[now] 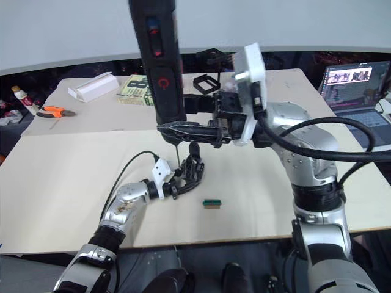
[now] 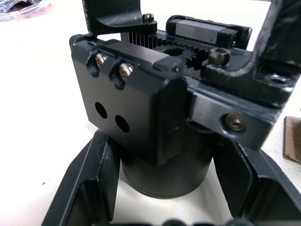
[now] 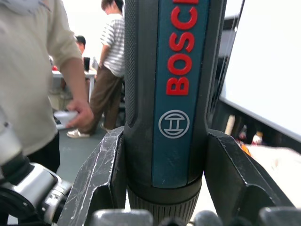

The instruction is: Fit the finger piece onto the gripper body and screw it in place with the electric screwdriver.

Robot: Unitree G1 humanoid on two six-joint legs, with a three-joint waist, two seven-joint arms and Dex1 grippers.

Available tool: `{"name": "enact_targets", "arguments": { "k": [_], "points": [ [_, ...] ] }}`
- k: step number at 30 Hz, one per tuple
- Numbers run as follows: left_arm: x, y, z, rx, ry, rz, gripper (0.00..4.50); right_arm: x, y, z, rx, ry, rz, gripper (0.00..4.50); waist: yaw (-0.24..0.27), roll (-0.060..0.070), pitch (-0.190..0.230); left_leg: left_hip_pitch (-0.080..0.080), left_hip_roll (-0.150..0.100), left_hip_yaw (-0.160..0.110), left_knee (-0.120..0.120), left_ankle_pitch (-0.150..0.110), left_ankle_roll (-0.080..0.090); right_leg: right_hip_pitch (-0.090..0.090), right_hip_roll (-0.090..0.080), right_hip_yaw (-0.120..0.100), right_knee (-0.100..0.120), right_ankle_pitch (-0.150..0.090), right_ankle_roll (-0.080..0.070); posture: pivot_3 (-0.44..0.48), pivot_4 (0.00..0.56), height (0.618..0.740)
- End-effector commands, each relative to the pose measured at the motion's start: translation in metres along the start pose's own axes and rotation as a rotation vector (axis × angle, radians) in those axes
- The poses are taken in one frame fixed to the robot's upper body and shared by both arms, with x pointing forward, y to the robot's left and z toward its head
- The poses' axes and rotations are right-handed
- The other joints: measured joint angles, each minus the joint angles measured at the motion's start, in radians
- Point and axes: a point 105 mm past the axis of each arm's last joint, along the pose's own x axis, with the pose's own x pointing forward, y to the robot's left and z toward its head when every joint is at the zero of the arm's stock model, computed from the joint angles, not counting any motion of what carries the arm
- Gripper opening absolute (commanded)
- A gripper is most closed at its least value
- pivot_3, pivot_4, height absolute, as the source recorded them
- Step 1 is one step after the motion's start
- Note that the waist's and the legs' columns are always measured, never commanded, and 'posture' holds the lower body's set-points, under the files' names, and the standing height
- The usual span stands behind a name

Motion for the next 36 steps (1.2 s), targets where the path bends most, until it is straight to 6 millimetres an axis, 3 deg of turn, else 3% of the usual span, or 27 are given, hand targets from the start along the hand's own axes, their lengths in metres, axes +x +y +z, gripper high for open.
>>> {"name": "enact_targets", "arguments": {
  "k": [1,17,36],
  "points": [
    [0.005,-0.004,0.002,0.012,-0.007,-0.016,2.31,0.006,-0.002,0.013,-0.092,-0.016,0.008,1.93,0.000,0.000,0.000,0.000,0.000,0.000,0.000,0.000,0.000,0.000,0.000,0.000,0.000,0.000,0.000,0.000,0.150,0.740],
    [0.004,-0.008,-0.001,-0.002,-0.005,-0.014,2.31,0.015,-0.008,-0.013,-0.108,0.050,-0.006,1.93,-0.003,0.000,0.000,0.000,0.000,0.000,0.000,0.000,0.000,0.000,0.001,0.000,0.000,0.000,0.000,0.000,0.150,0.740],
    [0.003,-0.013,-0.003,-0.014,-0.009,-0.007,2.31,0.016,-0.003,-0.024,-0.096,0.072,0.004,1.93,-0.008,0.000,0.000,0.000,0.000,0.000,0.000,0.000,0.000,0.000,0.001,0.000,0.000,0.000,0.000,0.000,0.150,0.740]
  ]
}}
